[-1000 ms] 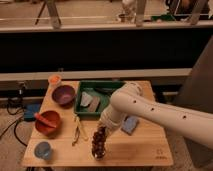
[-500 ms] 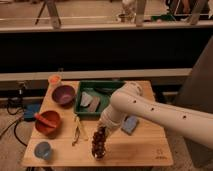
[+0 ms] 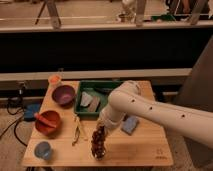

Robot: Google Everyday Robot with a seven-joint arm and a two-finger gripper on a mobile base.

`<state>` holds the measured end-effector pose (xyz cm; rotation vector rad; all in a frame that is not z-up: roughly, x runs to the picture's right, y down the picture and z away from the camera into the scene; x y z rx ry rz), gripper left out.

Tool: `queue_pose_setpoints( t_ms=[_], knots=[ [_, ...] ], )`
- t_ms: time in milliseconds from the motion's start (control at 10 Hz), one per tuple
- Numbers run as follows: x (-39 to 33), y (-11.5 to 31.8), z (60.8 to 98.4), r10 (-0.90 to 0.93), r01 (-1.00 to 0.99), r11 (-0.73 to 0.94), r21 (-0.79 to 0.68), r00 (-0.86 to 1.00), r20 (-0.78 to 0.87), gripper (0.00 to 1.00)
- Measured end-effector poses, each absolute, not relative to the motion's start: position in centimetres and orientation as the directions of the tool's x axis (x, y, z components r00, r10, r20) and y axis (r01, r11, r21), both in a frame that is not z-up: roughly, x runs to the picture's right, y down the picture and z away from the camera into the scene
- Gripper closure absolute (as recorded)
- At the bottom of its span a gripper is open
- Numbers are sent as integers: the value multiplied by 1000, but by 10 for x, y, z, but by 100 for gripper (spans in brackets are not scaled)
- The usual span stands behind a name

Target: Place grapes in metal cup

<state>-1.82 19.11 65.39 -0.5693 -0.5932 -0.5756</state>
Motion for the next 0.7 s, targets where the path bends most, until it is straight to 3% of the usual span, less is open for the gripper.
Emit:
queue_pose_setpoints(
  t_ms=[100, 200, 600, 700],
  knots=[
    [-19, 191, 654, -331, 641, 698, -320, 685, 648, 48],
    [-21, 192, 653, -344, 649, 695, -310, 679, 649, 55],
    [-18, 207, 649, -442, 705, 683, -193, 609, 658, 94],
    [-15, 209, 650, -460, 715, 677, -177, 598, 657, 99]
  ],
)
